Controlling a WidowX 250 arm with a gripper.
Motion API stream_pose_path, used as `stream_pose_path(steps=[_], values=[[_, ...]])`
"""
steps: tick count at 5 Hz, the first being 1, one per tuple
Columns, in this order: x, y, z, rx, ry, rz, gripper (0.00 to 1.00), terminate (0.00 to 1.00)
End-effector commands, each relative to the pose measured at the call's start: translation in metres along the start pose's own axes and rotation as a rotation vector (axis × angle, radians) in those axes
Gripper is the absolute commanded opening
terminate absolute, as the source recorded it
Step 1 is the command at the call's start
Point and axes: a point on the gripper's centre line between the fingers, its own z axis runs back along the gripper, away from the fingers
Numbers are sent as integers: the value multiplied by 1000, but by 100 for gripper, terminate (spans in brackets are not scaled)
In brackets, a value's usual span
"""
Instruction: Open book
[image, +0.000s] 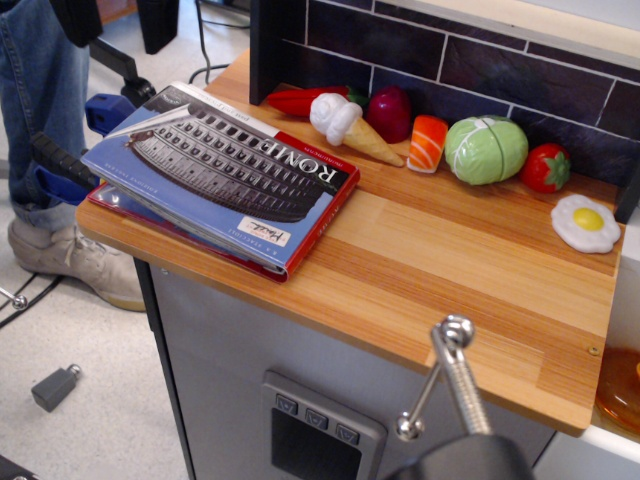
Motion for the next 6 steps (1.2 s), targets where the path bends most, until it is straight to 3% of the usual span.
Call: stream_pose_path(steps=[1,2,3,6], values=[[1,3,20,12,-61,14,100,0],[11,19,-9,35,-93,-7,100,0],[15,28,-21,17,-98,-17,100,0],[39,35,-62,41,-117,-11,100,0]])
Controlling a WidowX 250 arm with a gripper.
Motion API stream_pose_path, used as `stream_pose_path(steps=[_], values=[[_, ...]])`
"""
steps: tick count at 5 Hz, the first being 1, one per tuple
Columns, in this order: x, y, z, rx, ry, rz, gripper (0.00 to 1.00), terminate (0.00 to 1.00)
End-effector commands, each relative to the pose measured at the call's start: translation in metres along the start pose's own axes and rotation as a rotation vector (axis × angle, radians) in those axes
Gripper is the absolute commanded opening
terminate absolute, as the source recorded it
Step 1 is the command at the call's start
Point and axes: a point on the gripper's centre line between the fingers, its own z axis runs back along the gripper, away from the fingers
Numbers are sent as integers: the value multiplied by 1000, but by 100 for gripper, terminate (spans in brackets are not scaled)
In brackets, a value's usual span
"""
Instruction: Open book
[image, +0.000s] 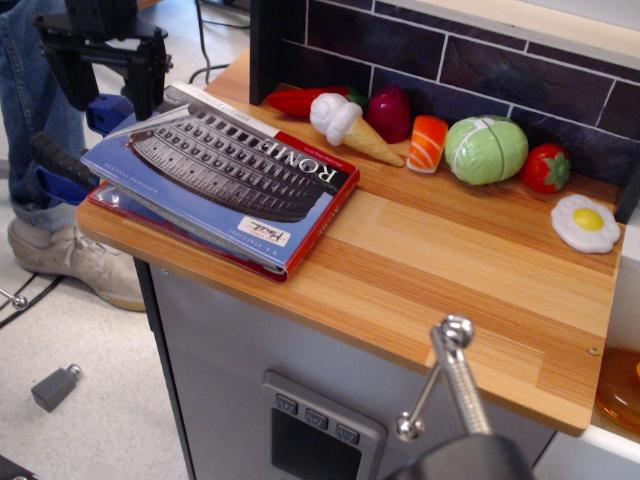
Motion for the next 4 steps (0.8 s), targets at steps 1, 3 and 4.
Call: stream_pose_path(steps=[1,3,4], values=[[1,-8,9,-12,-34,-24,100,0],[-7,-45,8,-73,-38,-65,100,0],[1,-64,46,-190,-40,-70,100,0]])
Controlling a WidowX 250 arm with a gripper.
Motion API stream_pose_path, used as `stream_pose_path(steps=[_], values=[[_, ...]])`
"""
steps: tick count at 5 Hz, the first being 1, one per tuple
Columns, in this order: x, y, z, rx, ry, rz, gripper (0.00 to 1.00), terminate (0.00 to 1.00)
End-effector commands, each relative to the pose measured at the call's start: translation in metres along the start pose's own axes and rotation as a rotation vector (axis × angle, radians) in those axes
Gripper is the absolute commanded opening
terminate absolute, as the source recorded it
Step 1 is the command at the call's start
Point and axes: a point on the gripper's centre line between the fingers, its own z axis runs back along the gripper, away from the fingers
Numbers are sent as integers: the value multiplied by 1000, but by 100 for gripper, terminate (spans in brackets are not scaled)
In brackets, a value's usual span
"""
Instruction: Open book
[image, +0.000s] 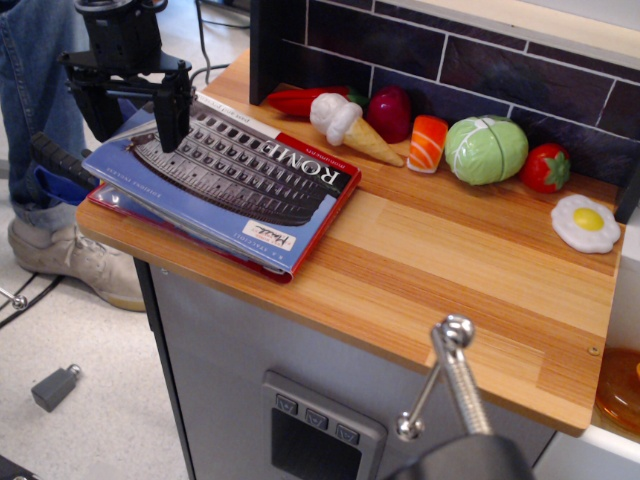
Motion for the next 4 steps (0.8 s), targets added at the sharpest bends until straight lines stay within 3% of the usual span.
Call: stream_pose_path(steps=[1,2,4], values=[[4,-75,87,-297,-37,-17,100,0],[-10,-117,105,-445,6,-23,100,0],[-60,-205,121,-599,65,-82,100,0]])
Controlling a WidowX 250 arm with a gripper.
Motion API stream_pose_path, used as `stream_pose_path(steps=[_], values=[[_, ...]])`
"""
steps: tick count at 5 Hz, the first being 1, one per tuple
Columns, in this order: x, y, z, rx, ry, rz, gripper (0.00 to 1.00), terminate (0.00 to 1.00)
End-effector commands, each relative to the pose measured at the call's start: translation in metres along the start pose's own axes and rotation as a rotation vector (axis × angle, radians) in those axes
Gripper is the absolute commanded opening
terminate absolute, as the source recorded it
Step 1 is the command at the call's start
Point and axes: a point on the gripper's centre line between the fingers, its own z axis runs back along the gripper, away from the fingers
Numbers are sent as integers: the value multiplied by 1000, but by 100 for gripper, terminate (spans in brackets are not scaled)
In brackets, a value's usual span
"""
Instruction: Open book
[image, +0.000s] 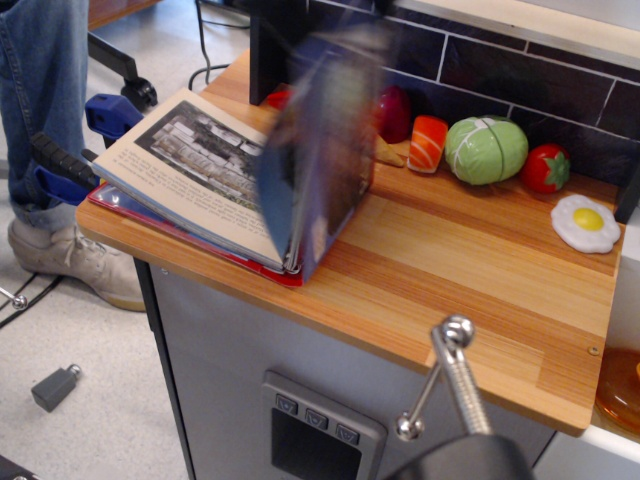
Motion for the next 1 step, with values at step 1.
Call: stream_pose_path(steps=[1], values=[[-44,-63,-38,11,26,-55,100,100]])
